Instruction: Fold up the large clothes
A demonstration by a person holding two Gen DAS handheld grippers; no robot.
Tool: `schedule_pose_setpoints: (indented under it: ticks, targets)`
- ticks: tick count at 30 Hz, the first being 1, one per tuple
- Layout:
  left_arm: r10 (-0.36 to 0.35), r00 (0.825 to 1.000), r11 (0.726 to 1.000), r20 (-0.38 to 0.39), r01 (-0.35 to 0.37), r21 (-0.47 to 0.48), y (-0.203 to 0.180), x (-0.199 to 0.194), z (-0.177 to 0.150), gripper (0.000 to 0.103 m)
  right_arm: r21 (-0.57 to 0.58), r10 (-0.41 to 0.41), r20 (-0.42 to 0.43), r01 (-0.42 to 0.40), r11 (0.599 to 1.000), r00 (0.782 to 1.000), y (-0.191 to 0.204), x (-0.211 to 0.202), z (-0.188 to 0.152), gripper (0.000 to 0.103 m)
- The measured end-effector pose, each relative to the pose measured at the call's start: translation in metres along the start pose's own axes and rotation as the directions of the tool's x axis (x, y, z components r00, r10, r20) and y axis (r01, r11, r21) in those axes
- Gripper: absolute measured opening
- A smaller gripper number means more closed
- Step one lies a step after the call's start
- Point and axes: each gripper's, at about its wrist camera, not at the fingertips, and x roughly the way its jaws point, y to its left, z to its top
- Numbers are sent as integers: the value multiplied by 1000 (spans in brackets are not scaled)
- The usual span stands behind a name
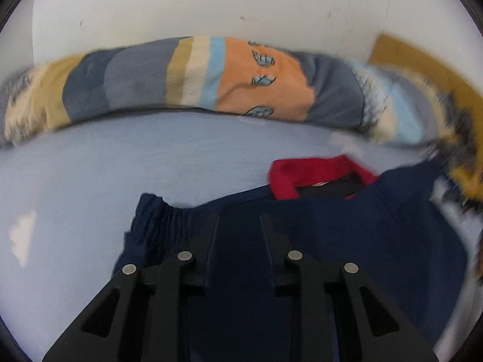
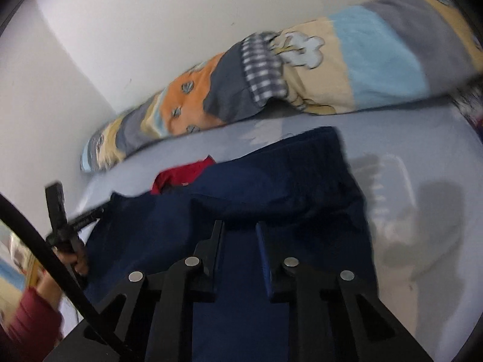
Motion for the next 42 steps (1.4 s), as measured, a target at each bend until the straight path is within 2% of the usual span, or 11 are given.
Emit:
schedule_pose_setpoints:
  ticks: [5, 11, 15, 19, 21, 24, 28, 32, 36, 40, 42]
  targets:
    - [295, 951, 954, -93, -299, -34, 32, 34, -9, 6, 47, -157, -57, 160, 986, 986, -38, 56, 39, 22]
    - [200, 980, 964, 11, -195, -179, 46, -5, -8, 11, 59, -197, 80, 193, 979, 977, -35, 41, 52, 27]
    - [51, 993, 989, 108, -35, -146, 21, -38, -9, 46, -136, -104, 65, 112, 984, 992, 19, 36, 31, 47]
    - [134, 989, 986, -61, -139, -96, 22, -1, -18, 50, -151, -284, -103, 267, 952, 953, -4, 84, 20, 44]
    - [166, 973, 968, -162, -193, -162, 45, 13, -31, 43, -20, -292, -119, 292, 956, 949, -36, 80, 21, 10]
    - [164, 982, 966, -97, -180, -185, 51, -26, -36, 40, 23, -445, -77, 448, 894, 892, -40, 38, 18, 17]
    - [59, 998, 991, 30, -55, -120, 22, -95, -58, 62, -109, -185, -44, 180, 978, 982, 18, -7, -21, 34]
    - [67, 994, 996, -87, -71, -50, 10, -94, -101, 62, -109, -41, -171, 22, 994, 984, 38, -9, -78, 35]
    - [138, 972, 961, -191, -178, -212, 65, -96, -140, 62, 139, -32, -185, 58, 989, 982, -26, -28, -106, 9]
    - [159, 975, 886, -153, -210, -415, 108, -160, -164, 62, 200, -327, -130, 348, 916, 936, -61, -105, -113, 20]
    - [151, 984, 865, -99, -180, -468, 106, -195, -171, 62, 172, -359, -60, 364, 915, 931, -44, -136, -117, 31]
